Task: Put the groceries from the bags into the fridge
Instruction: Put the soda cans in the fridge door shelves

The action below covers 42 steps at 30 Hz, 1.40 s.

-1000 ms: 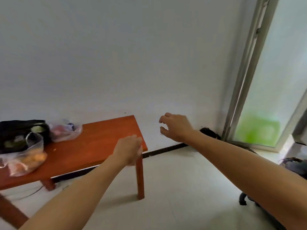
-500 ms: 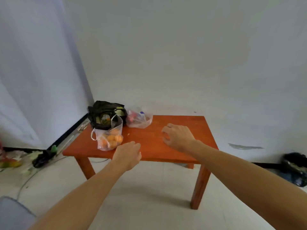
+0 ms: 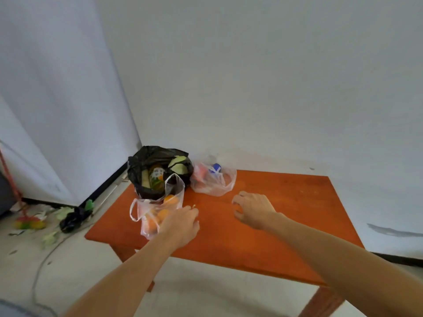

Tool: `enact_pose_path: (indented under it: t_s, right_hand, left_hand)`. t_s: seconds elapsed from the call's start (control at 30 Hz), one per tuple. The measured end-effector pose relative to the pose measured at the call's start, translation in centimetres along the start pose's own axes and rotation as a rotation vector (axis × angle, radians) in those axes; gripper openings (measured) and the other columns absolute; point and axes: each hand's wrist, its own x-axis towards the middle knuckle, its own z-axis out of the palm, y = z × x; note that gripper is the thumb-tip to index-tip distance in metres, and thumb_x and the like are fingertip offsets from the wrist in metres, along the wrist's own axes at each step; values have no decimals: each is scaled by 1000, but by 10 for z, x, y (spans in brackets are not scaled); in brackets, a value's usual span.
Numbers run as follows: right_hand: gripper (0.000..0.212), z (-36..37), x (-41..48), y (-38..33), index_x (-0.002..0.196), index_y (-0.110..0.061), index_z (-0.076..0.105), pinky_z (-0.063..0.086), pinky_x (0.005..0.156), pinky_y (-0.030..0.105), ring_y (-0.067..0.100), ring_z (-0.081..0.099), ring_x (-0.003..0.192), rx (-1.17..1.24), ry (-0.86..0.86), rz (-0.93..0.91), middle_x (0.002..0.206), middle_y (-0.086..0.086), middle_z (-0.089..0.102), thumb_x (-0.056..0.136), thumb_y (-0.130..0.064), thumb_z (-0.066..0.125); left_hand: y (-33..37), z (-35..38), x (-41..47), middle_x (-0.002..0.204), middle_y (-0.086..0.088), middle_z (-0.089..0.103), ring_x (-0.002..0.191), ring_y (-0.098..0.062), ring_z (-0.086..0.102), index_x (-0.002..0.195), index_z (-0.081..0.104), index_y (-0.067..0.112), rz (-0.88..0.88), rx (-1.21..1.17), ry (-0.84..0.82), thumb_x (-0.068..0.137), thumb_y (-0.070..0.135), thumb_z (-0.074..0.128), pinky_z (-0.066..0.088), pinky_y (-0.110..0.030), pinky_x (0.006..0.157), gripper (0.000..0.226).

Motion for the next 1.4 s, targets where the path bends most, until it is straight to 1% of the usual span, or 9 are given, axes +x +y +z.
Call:
enact_pose_path:
  t_s: [0.3, 0.5, 0.67, 0.87, 1.03, 1.13, 1.2, 1.3, 1.4]
  right_hand:
    - [32, 38, 132, 64, 121, -25, 56, 49, 79, 36, 22, 60, 102, 0, -75, 87, 120, -3, 58, 93, -38, 48]
    - [33, 77, 222, 96, 124, -24, 56, 38, 69, 28, 20, 61, 99, -9, -88, 204, 117, -2, 58, 96, -39, 47]
    - [31, 101, 290, 117, 123, -23, 55, 37, 68, 27, 21, 62, 97, 6, -137, 300, 116, -1, 59, 96, -37, 47]
    - [34, 131, 344, 146, 125, -21, 55, 43, 70, 30, 22, 61, 100, -13, -227, 325, 120, 0, 58, 96, -36, 46]
    - [39, 165, 400, 158, 132, -22, 50, 46, 80, 36, 26, 55, 115, 30, -243, 229, 131, 3, 55, 95, -31, 45]
    - [30, 203, 439, 157, 118, -19, 56, 43, 75, 35, 27, 56, 108, -17, -266, 58, 120, 3, 58, 89, -21, 48]
    - [32, 228, 461, 152, 117, -15, 57, 45, 76, 38, 28, 56, 108, -78, -288, -71, 117, 6, 58, 86, -13, 54]
    - [48, 262, 483, 149, 133, -15, 47, 43, 85, 38, 28, 41, 127, -111, -349, -169, 136, 8, 47, 88, -17, 60]
    - [56, 283, 490, 154, 138, -21, 40, 40, 92, 41, 30, 30, 136, -137, -365, -185, 145, 8, 38, 87, -22, 62]
  left_hand:
    - [-54, 27, 147, 104, 2, 57, 95, -16, 58, 107, 58, 19, 34, -98, 16, 96, 31, 45, 46, -29, 77, 21]
    - [-100, 63, 278, 110, -4, 58, 90, -25, 61, 108, 56, 16, 145, -140, -28, 93, 26, 44, 52, -40, 76, 22]
    - [-121, 103, 376, 116, -7, 56, 105, -24, 55, 111, 58, 10, 289, -142, -89, 97, 24, 40, 46, -38, 88, 27]
    - [-123, 162, 445, 124, -6, 52, 113, -24, 48, 117, 55, 12, 342, -23, -263, 93, 16, 43, 43, -36, 92, 27]
    - [-154, 202, 467, 136, -7, 45, 124, -25, 43, 134, 43, 13, 165, 63, -388, 91, 21, 48, 37, -37, 102, 44]
    - [-178, 219, 470, 141, -13, 39, 127, -30, 41, 136, 39, 10, 59, 45, -439, 90, 23, 53, 37, -41, 103, 49]
    - [-186, 230, 472, 143, -15, 37, 129, -31, 40, 139, 34, 8, 35, 35, -449, 89, 28, 58, 36, -39, 104, 58]
    - [-185, 243, 474, 138, -15, 39, 125, -32, 41, 139, 34, 11, -10, 2, -430, 86, 36, 64, 39, -39, 102, 66]
    - [-180, 255, 478, 134, -16, 39, 122, -32, 43, 140, 28, 8, -68, -4, -425, 82, 39, 69, 41, -37, 97, 77]
